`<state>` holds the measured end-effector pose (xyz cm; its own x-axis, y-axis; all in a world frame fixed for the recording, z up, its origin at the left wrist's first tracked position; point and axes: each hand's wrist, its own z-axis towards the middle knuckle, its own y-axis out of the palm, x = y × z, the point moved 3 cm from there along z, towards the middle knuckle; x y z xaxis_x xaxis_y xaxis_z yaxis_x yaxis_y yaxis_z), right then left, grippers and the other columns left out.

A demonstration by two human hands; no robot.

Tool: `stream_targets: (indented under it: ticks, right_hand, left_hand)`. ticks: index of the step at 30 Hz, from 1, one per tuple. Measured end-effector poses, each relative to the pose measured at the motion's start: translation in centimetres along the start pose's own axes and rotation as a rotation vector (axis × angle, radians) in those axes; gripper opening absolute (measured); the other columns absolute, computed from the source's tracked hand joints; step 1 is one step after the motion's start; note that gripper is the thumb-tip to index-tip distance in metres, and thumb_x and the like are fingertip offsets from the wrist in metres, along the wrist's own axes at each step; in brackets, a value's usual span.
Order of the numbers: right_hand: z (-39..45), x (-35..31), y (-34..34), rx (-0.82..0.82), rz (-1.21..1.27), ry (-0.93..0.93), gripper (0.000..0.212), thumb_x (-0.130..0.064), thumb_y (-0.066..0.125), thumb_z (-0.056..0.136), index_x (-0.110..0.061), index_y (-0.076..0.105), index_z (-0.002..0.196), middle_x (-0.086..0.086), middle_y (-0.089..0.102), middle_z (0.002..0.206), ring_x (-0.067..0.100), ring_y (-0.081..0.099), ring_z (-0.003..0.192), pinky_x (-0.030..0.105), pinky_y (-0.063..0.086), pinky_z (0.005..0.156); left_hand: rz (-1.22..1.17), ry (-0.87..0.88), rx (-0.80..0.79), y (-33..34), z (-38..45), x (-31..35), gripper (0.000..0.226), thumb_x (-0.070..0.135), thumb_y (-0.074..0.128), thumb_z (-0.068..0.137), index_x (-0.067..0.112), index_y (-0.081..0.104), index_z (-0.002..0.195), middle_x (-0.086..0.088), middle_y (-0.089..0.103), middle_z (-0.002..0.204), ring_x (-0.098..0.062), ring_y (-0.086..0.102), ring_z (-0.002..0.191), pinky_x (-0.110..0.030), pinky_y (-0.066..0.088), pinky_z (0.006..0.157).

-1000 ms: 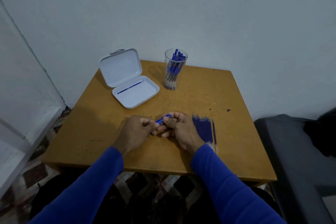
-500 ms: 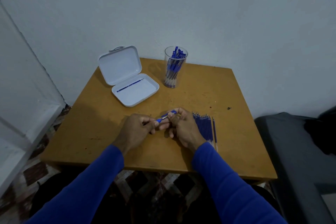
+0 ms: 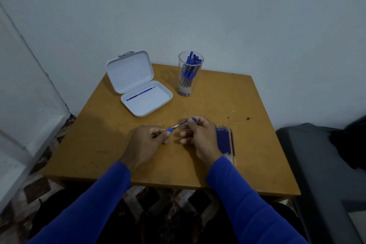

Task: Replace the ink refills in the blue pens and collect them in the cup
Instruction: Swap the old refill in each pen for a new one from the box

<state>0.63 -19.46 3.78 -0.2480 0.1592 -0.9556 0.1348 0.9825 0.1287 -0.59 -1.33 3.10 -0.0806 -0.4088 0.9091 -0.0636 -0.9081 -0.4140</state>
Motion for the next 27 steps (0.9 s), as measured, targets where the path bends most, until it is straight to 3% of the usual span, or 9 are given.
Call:
stream_targets:
  ticks: [2, 5, 8, 11, 15, 18, 21, 23, 27]
  right_hand:
    - [0.0, -0.2, -0.1, 0.063, -0.2, -0.031, 0.011, -0.016, 0.057, 0.103, -0.012, 0.067, 0.101, 0.009, 0.069, 0.076, 0.014, 0.061, 0.051, 0.026, 0.052, 0.047]
    - [0.1, -0.1, 0.4, 0.045, -0.374, -0.059, 0.008, -0.013, 0.062, 0.101, -0.015, 0.069, 0.104, 0.006, 0.069, 0.074, 0.006, 0.057, 0.045, 0.021, 0.046, 0.041]
    - [0.2, 0.1, 0.7, 0.072, -0.534, -0.109, 0.006, -0.017, 0.067, 0.097, -0.02, 0.064, 0.101, 0.003, 0.07, 0.081, 0.007, 0.061, 0.056, 0.017, 0.044, 0.043]
    - [0.7, 0.4, 1.1, 0.082, -0.644, -0.172, 0.006, -0.02, 0.071, 0.094, -0.022, 0.066, 0.096, -0.003, 0.069, 0.087, 0.008, 0.064, 0.074, 0.02, 0.05, 0.058]
    - [1.2, 0.6, 1.2, 0.103, -0.737, -0.201, 0.014, -0.021, 0.071, 0.094, -0.017, 0.072, 0.108, -0.006, 0.07, 0.095, 0.0, 0.061, 0.081, 0.011, 0.046, 0.067]
    - [1.3, 0.8, 1.1, 0.107, -0.742, -0.213, 0.017, -0.022, 0.07, 0.095, -0.017, 0.071, 0.111, -0.007, 0.069, 0.098, 0.001, 0.061, 0.084, 0.013, 0.049, 0.07]
    - [1.2, 1.0, 0.9, 0.135, -0.655, -0.19, 0.003, -0.028, 0.066, 0.098, -0.028, 0.068, 0.1, -0.007, 0.07, 0.093, 0.011, 0.067, 0.085, 0.035, 0.061, 0.079]
    - [1.0, 1.1, 0.6, 0.169, -0.612, -0.202, 0.013, -0.032, 0.06, 0.101, -0.03, 0.066, 0.089, -0.004, 0.07, 0.084, 0.015, 0.067, 0.078, 0.042, 0.061, 0.074]
    - [0.1, 1.0, 0.1, 0.075, -0.487, -0.224, 0.036, -0.043, 0.055, 0.103, -0.014, 0.07, 0.086, 0.009, 0.069, 0.077, 0.012, 0.057, 0.061, 0.031, 0.048, 0.056]
  left_hand:
    - [0.002, 0.026, 0.014, -0.1, -0.2, -0.2, 0.009, 0.024, 0.071, 0.094, 0.031, 0.075, 0.088, 0.009, 0.074, 0.075, 0.001, 0.06, 0.057, -0.016, 0.048, 0.055]
    - [0.028, 0.075, 0.048, -0.2, -0.2, -0.5, 0.011, 0.023, 0.074, 0.091, 0.033, 0.075, 0.091, 0.014, 0.073, 0.075, -0.002, 0.064, 0.064, -0.017, 0.05, 0.057]
    - [0.082, 0.128, 0.072, -0.2, -0.2, -1.0, 0.01, 0.023, 0.075, 0.09, 0.03, 0.077, 0.097, 0.018, 0.071, 0.075, -0.005, 0.065, 0.069, -0.021, 0.053, 0.06]
    - [0.088, 0.157, 0.108, 0.0, -0.4, -1.2, 0.011, 0.024, 0.075, 0.09, 0.029, 0.078, 0.099, 0.018, 0.07, 0.076, -0.008, 0.065, 0.07, -0.024, 0.054, 0.06]
    - [0.092, 0.186, 0.153, 0.3, -0.7, -1.1, 0.012, 0.022, 0.074, 0.09, 0.024, 0.079, 0.102, 0.016, 0.07, 0.079, -0.007, 0.064, 0.072, -0.023, 0.052, 0.06]
    - [0.098, 0.188, 0.154, 0.3, -0.8, -1.1, 0.013, 0.024, 0.074, 0.091, 0.024, 0.079, 0.103, 0.019, 0.07, 0.08, -0.005, 0.064, 0.073, -0.022, 0.052, 0.061]
    - [0.112, 0.19, 0.155, 0.3, -0.7, -1.2, 0.014, 0.025, 0.074, 0.09, 0.024, 0.079, 0.104, 0.02, 0.07, 0.084, -0.001, 0.064, 0.076, -0.018, 0.049, 0.063]
    - [0.12, 0.184, 0.162, 0.3, -0.7, -1.3, 0.015, 0.025, 0.075, 0.09, 0.024, 0.079, 0.104, 0.02, 0.07, 0.085, 0.001, 0.063, 0.076, -0.016, 0.047, 0.063]
    - [0.133, 0.196, 0.171, 0.4, -0.8, -1.1, 0.012, 0.025, 0.074, 0.091, 0.027, 0.079, 0.102, 0.021, 0.069, 0.082, 0.0, 0.062, 0.075, -0.012, 0.044, 0.06]
